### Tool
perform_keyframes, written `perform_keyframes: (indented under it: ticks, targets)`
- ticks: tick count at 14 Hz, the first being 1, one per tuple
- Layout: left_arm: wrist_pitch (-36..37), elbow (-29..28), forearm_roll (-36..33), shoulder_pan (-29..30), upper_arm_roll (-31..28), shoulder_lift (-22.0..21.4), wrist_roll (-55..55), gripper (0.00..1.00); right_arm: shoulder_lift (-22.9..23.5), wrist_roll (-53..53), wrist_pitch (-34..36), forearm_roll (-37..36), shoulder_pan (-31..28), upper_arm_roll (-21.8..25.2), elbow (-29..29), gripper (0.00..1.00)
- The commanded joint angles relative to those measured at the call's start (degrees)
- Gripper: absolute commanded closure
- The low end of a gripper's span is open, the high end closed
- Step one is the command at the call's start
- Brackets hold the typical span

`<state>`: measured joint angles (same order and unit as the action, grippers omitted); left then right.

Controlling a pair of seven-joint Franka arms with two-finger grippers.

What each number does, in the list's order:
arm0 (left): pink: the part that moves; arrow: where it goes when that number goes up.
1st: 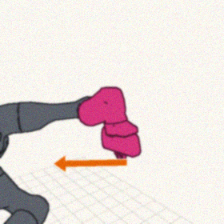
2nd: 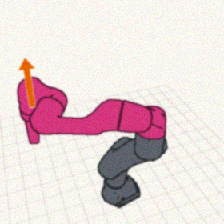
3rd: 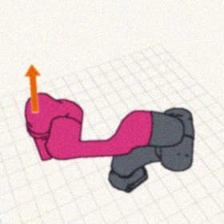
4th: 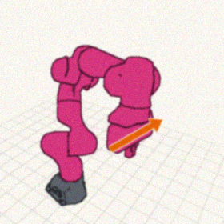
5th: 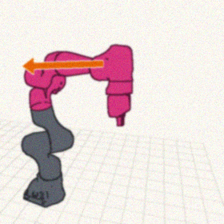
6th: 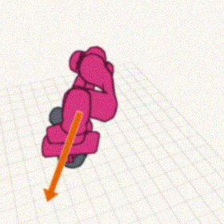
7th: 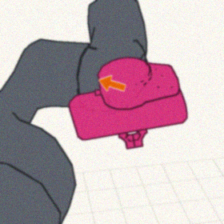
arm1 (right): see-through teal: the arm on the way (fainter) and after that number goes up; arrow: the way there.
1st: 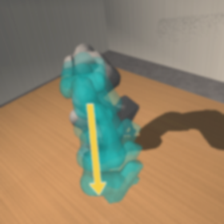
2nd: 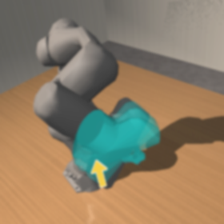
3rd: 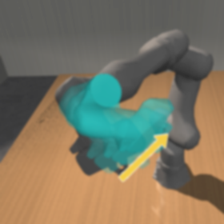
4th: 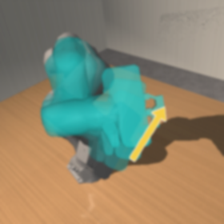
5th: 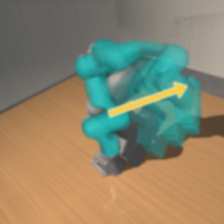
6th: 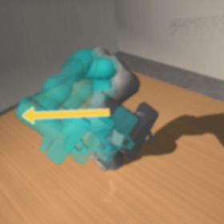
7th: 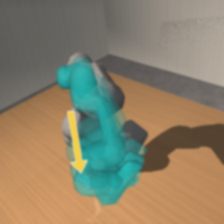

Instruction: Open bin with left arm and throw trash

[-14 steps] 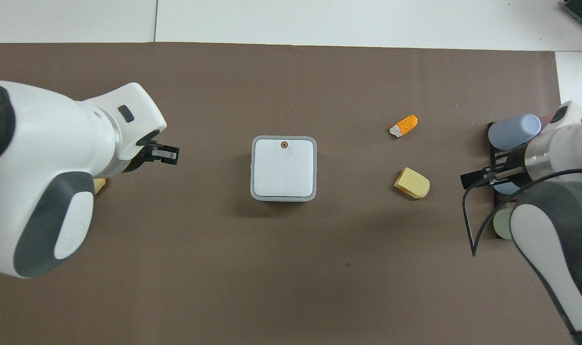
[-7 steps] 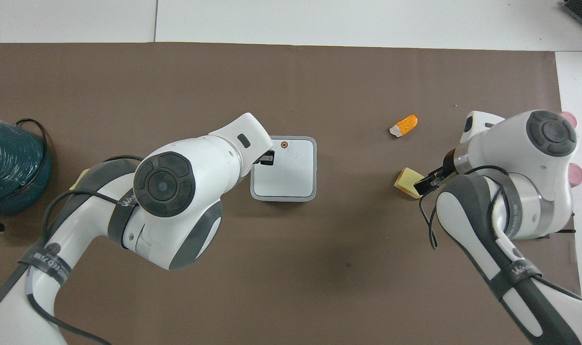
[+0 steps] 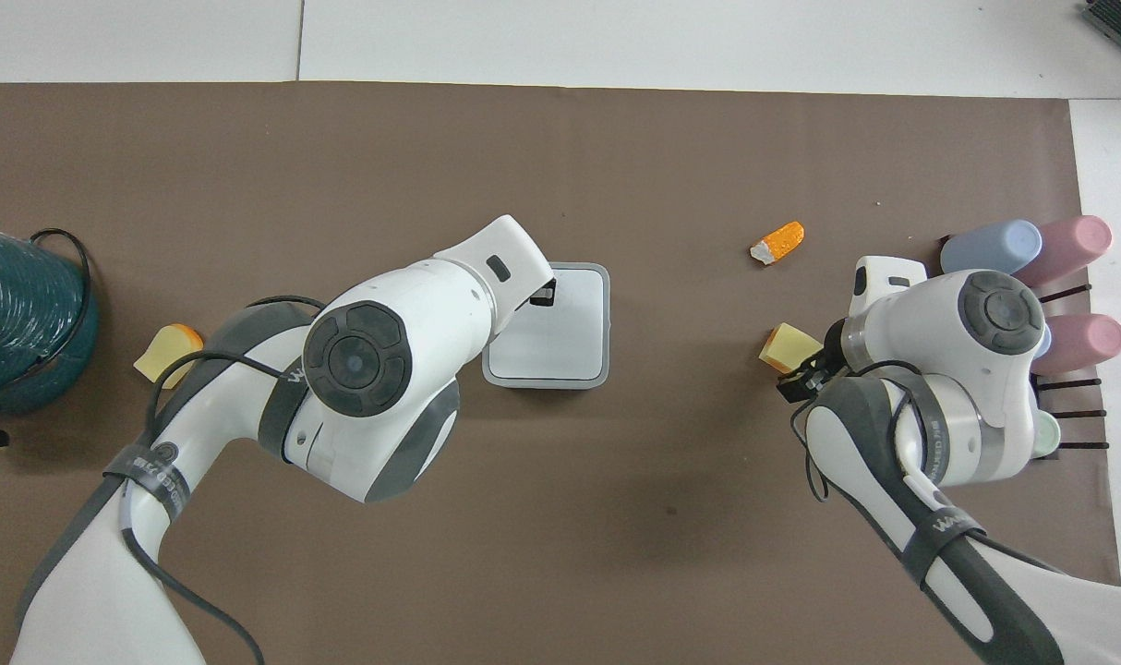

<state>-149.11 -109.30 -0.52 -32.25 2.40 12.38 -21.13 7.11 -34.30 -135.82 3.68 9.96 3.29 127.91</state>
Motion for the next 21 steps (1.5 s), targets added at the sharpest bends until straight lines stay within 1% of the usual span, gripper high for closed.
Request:
perform_keyframes:
  ticks: [1,4,5,6,7,8,9,11,12,14,16,19,21]
  targets:
    - [-1.96,2.34,-0.09,-1.33,-0.90,3.35,-1.45,1.00,1.05,-2.27,-2.61,1.24,-0.02,0.05,1.38,0.00]
    - [-2.76,2.08,-0.09,-2.29,-0.90,4.49,-1.81,1.00,1.42,-2.35,-3.75,1.24,0.33,0.05,1.56,0.00]
    - [-2.50,1.56,-0.09,-2.55,-0.90,4.50,-1.81,1.00,1.50,-2.27,-3.66,1.24,0.33,0.05,1.56,0.12]
    - [-2.24,1.46,-0.09,-2.82,-0.90,4.41,-1.81,1.00,1.59,-2.01,-3.75,1.24,0.41,0.05,1.56,0.37]
    - [-1.97,1.38,-0.09,-2.91,-0.90,4.41,-1.81,1.00,1.59,-1.83,-3.66,1.33,0.50,0.05,1.56,0.58]
    - [-1.71,0.77,-0.09,-3.00,-0.90,4.15,-1.81,1.00,1.59,-1.04,-3.66,1.24,0.76,0.05,1.47,0.85]
    - [-1.53,-0.46,-0.09,-3.34,-0.90,3.71,-1.90,1.00,1.77,1.14,-3.23,1.33,0.77,0.05,1.38,1.00]
    - [-1.18,-2.31,-0.09,-3.52,-0.90,2.92,-1.90,1.00,1.59,5.98,-2.70,1.24,1.12,0.05,1.21,1.00]
    - [-0.22,-2.58,-0.09,-3.61,-0.90,2.83,-1.90,1.00,1.33,6.60,-1.91,1.24,2.68,0.14,0.86,1.00]
    - [3.89,-1.97,-0.09,-3.61,-0.99,2.30,-1.90,1.00,0.28,7.66,1.06,1.24,2.53,0.14,-0.46,1.00]
    - [8.38,-0.48,-0.09,-3.61,-0.99,1.17,-1.90,1.00,-0.78,7.66,6.59,1.24,1.56,0.23,-3.70,1.00]
    - [14.26,-0.65,-0.09,-3.61,-0.99,-2.96,-1.90,1.00,-3.23,10.64,15.99,1.24,0.33,0.49,-9.41,1.00]
    - [21.81,-0.56,-0.09,-3.61,-0.99,-5.42,-1.90,1.00,-5.43,15.46,22.06,1.24,0.24,0.58,-13.02,1.00]
